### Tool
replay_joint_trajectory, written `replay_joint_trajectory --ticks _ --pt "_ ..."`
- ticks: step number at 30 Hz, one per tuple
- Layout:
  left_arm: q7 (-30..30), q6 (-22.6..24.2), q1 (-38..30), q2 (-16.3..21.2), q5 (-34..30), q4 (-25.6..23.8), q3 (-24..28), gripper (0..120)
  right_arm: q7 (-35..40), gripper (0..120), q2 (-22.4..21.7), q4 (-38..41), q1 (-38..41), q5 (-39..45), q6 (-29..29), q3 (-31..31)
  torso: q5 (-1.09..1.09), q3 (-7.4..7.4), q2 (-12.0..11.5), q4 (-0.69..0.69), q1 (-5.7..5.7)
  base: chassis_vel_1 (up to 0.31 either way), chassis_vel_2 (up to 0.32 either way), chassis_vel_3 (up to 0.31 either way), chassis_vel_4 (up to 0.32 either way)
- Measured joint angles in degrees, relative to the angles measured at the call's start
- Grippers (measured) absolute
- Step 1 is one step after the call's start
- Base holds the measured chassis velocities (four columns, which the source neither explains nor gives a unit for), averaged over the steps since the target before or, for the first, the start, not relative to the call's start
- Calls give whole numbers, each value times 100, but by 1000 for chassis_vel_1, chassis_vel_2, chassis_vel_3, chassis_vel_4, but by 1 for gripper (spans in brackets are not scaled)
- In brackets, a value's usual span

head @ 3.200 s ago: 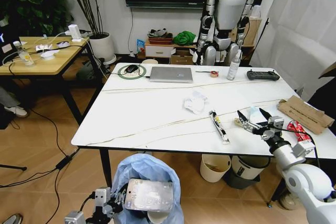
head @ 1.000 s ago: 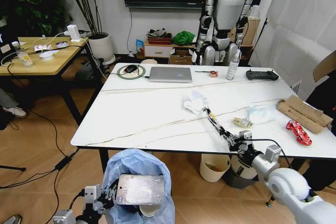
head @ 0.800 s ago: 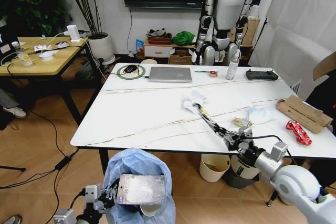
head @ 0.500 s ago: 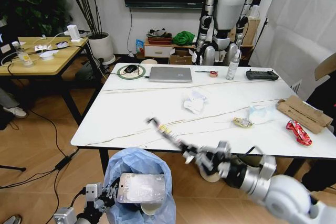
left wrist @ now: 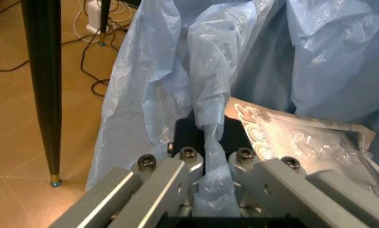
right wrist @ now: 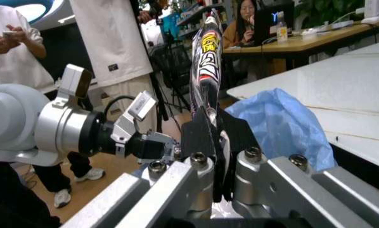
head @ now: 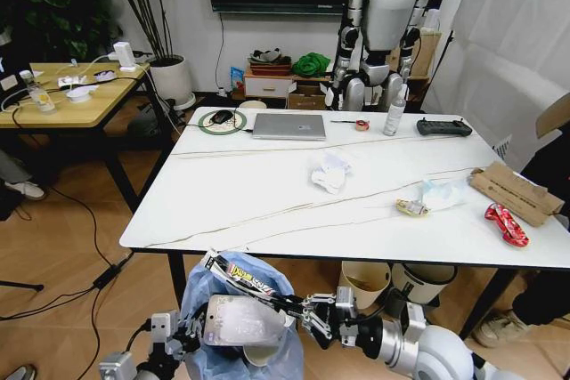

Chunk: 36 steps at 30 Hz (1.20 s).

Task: Pick up the trash bin and place the trash from the table into it.

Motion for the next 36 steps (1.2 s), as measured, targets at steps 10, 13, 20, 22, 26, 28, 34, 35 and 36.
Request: replay_joint_trajectory --ticks 10,13,20,22,26,28,34,35,36 --pt "-70 45 231 1 75 -140 -102 0 -15 0 493 -241 212 -255 61 -353 1 0 0 0 0 0 0 0 0" --pt "-72 45 307 5 121 -175 -149 0 -26 0 563 -296 252 -278 83 -384 1 0 0 0 0 0 0 0 0" --pt "-97 43 408 -19 225 -242 -229 0 -47 0 665 -369 231 -372 126 -391 1 0 0 0 0 0 0 0 0" --pt "-99 43 418 -21 231 -246 -235 0 -47 0 678 -374 222 -382 131 -399 1 0 0 0 0 0 0 0 0" --pt "-109 41 467 -25 247 -294 -290 0 -63 0 783 -443 220 -463 162 -412 2 0 0 0 0 0 0 0 0" --pt "-112 41 470 -25 247 -301 -297 0 -68 0 802 -456 228 -467 165 -412 2 0 0 0 0 0 0 0 0" --pt "-124 41 447 -62 243 -306 -271 0 -97 17 824 -513 173 -587 189 -405 1 0 0 0 0 0 0 0 0" --pt "-124 41 445 -64 242 -305 -265 0 -98 18 824 -515 164 -594 191 -403 1 0 0 0 0 0 0 0 0" --pt "-124 41 445 -64 242 -305 -265 0 -98 18 824 -515 164 -594 191 -403 1 0 0 0 0 0 0 0 0"
